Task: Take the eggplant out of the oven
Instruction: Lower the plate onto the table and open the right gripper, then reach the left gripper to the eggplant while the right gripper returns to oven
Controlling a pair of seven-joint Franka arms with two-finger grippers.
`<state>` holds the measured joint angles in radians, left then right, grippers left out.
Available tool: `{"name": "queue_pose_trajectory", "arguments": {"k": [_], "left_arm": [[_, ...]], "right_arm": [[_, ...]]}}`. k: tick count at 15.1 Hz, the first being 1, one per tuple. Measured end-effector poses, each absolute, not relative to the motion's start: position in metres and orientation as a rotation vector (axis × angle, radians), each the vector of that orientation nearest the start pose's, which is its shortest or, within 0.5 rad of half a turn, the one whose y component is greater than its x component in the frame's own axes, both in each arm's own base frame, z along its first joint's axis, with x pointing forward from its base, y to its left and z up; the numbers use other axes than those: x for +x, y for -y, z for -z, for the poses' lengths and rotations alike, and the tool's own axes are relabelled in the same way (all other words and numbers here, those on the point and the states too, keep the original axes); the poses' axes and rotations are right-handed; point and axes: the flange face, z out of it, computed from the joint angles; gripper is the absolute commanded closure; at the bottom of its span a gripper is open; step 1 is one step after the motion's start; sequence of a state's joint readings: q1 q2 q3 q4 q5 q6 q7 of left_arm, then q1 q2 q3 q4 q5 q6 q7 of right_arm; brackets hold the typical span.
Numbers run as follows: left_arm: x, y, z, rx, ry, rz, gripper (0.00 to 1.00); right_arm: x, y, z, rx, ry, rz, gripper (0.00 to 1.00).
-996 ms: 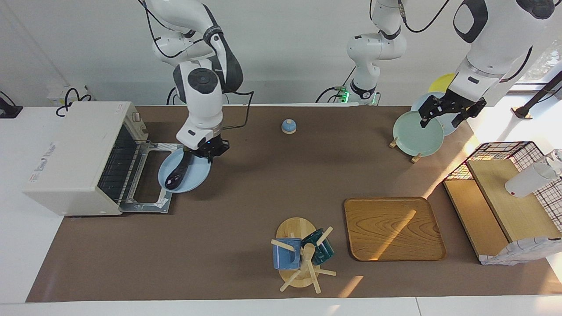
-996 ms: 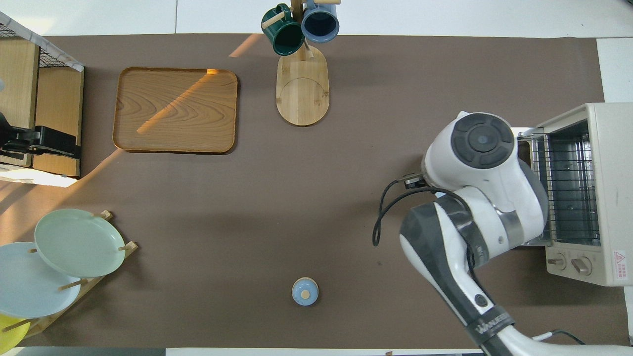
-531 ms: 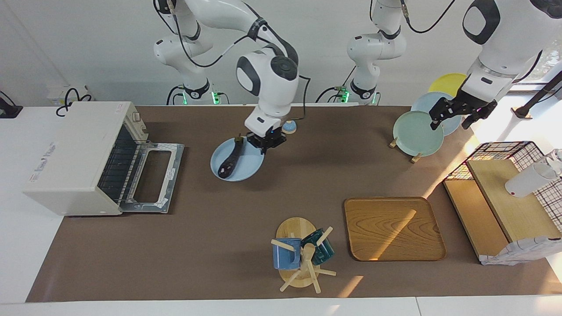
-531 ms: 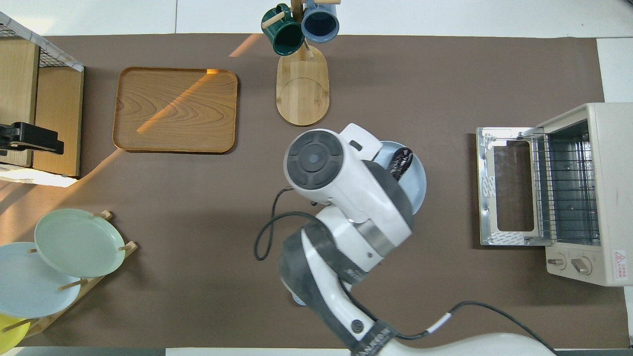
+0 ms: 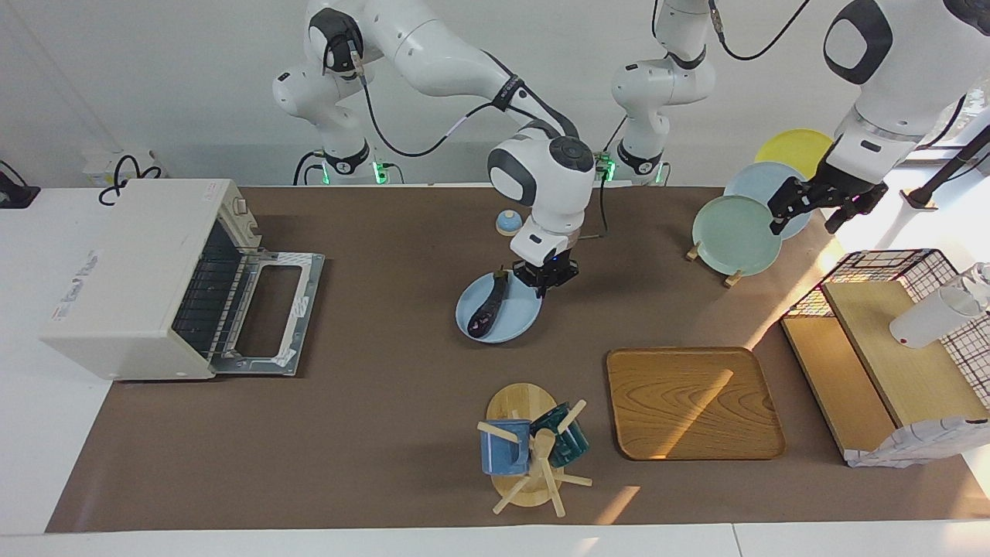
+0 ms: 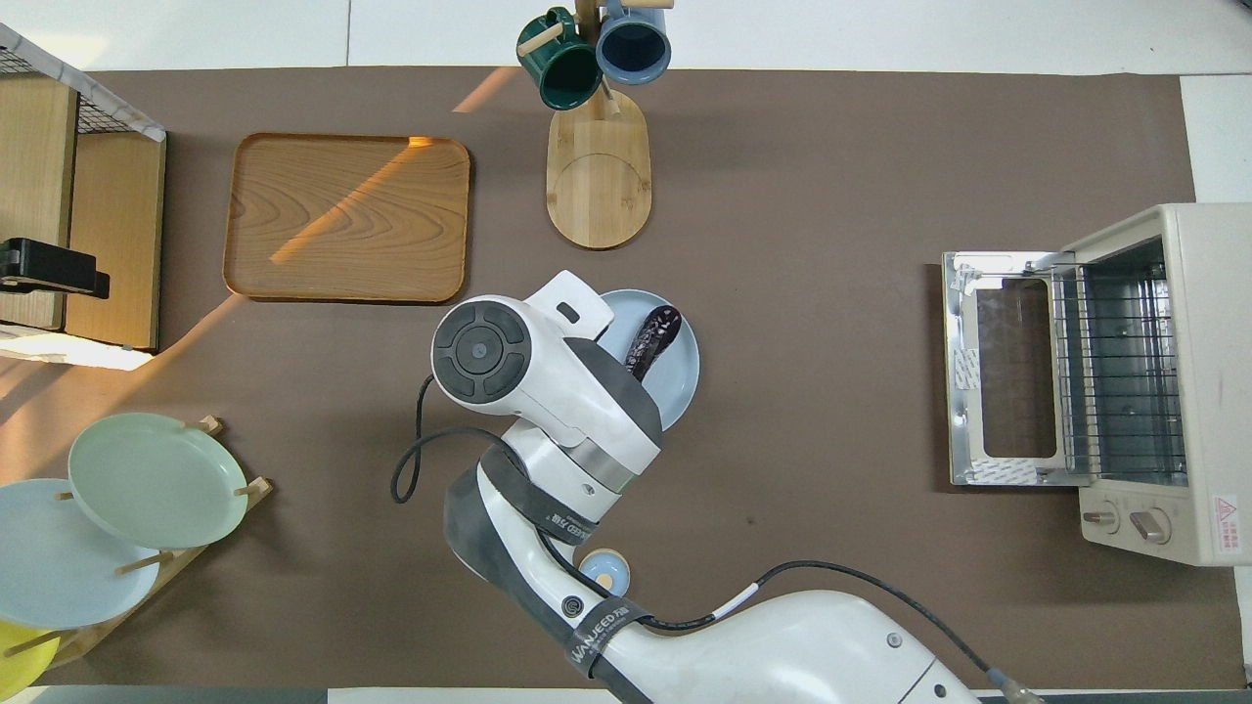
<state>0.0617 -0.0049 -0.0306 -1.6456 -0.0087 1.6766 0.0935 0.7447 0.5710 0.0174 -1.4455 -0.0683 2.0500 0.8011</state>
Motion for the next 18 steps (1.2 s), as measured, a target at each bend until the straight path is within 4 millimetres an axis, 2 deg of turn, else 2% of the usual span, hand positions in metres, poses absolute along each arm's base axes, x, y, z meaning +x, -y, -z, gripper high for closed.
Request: {"name": "queue_pose_trajectory", "arguments": {"k": [2, 3, 4, 6, 9, 11, 13, 14, 16, 18], "left_arm": [[0.561, -0.023, -0.601, -3.145, -0.094, 0.058, 0.00], [0.561, -0.024, -0.601, -3.145, -0.095, 0.060, 0.00], [0.562, -0.024, -0.601, -3.145, -0.096, 0.061, 0.00], [0.562, -0.024, -0.601, -3.145, -0.097, 0.064, 0.00], [0.562, -0.023, -0.600, -3.145, -0.098, 0.066, 0.00], [0.562, -0.023, -0.599, -3.144, -0.100, 0.070, 0.00], [0.564, -0.020, -0.596, -3.144, -0.108, 0.074, 0.00], [0.565, -0.017, -0.594, -3.144, -0.116, 0.078, 0.00], [0.567, -0.003, -0.586, -3.145, -0.156, 0.082, 0.00], [0.570, 0.025, -0.574, -3.160, -0.223, 0.082, 0.00]], "right_arm": [[0.518, -0.495, -0.355, -3.116, -0.058, 0.100, 1.00], [0.517, -0.496, -0.352, -3.107, -0.067, 0.107, 0.93], [0.517, -0.497, -0.350, -3.103, -0.076, 0.110, 0.75], [0.519, -0.495, -0.349, -3.083, -0.110, 0.088, 0.69], [0.533, -0.481, -0.365, -3.062, -0.162, 0.101, 0.68], [0.556, -0.446, -0.388, -3.066, -0.230, 0.101, 0.69], [0.582, -0.389, -0.418, -3.101, -0.210, 0.074, 0.71], [0.592, -0.359, -0.429, -3.131, -0.185, 0.057, 0.75], [0.605, -0.304, -0.433, -3.231, -0.137, 0.039, 0.86], [0.609, -0.263, -0.417, -3.310, -0.110, 0.005, 0.89]]}}
